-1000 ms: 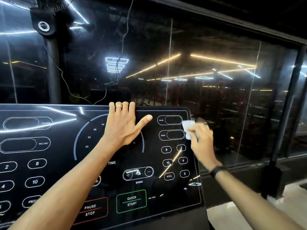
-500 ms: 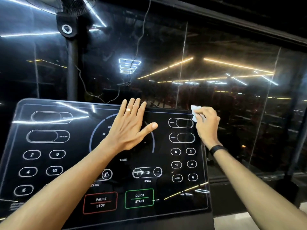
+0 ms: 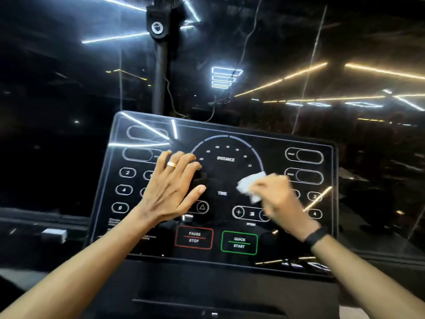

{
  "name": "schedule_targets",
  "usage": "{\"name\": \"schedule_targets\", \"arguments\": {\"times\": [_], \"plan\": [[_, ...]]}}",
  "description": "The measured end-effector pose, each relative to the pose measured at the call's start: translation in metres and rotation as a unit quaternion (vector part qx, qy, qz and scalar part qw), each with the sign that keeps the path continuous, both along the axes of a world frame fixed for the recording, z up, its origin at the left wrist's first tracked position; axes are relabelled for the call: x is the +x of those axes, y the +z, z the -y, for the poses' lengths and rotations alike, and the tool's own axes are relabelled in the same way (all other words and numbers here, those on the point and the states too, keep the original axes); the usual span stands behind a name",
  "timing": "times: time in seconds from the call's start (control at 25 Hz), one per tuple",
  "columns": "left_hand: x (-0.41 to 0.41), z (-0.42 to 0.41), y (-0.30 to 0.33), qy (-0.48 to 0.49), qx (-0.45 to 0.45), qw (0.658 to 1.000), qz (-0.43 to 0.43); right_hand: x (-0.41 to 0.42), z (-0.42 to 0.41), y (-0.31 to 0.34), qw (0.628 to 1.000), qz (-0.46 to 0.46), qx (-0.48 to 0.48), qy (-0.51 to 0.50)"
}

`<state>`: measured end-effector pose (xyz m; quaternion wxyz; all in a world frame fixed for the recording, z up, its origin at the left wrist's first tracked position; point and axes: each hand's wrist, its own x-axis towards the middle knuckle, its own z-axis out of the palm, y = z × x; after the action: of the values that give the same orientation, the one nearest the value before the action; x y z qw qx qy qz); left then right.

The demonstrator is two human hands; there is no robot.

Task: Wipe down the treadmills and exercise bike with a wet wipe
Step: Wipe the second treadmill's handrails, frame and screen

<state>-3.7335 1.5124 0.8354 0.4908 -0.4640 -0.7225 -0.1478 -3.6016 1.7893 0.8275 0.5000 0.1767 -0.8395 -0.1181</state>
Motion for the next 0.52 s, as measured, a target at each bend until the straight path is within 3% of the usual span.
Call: {"name": "schedule_targets", "arguments": {"times": [0.04,0.12,0.16,0.2,0.28,0.4,0.52], "plan": [[0.001,0.008,-0.006,0.008,-0.007,1.0,0.003,0.005,-0.018,0.01,0.994,-0.056,-0.083,-0.048],[0.003,0.021,-0.016,0.02,-0.009,1.0,0.014,0.016,-0.037,0.016,0.941,-0.134,-0.274,-0.145],[0.004,0.025,-0.021,0.021,-0.007,1.0,0.017,0.015,-0.033,0.007,0.919,-0.158,-0.31,-0.184],[0.005,0.027,-0.025,0.019,-0.003,1.0,0.016,0.01,-0.02,-0.006,0.914,-0.173,-0.307,-0.199],[0.009,0.029,-0.034,0.007,0.003,1.0,0.008,-0.002,0.027,-0.033,0.942,-0.144,-0.256,-0.163],[0.019,0.027,-0.04,-0.015,0.004,1.0,0.002,-0.012,0.097,-0.071,0.985,-0.013,-0.147,-0.09],[0.029,0.025,-0.04,-0.029,0.016,0.999,0.007,-0.003,0.118,-0.091,0.989,0.085,-0.107,-0.049]]}}
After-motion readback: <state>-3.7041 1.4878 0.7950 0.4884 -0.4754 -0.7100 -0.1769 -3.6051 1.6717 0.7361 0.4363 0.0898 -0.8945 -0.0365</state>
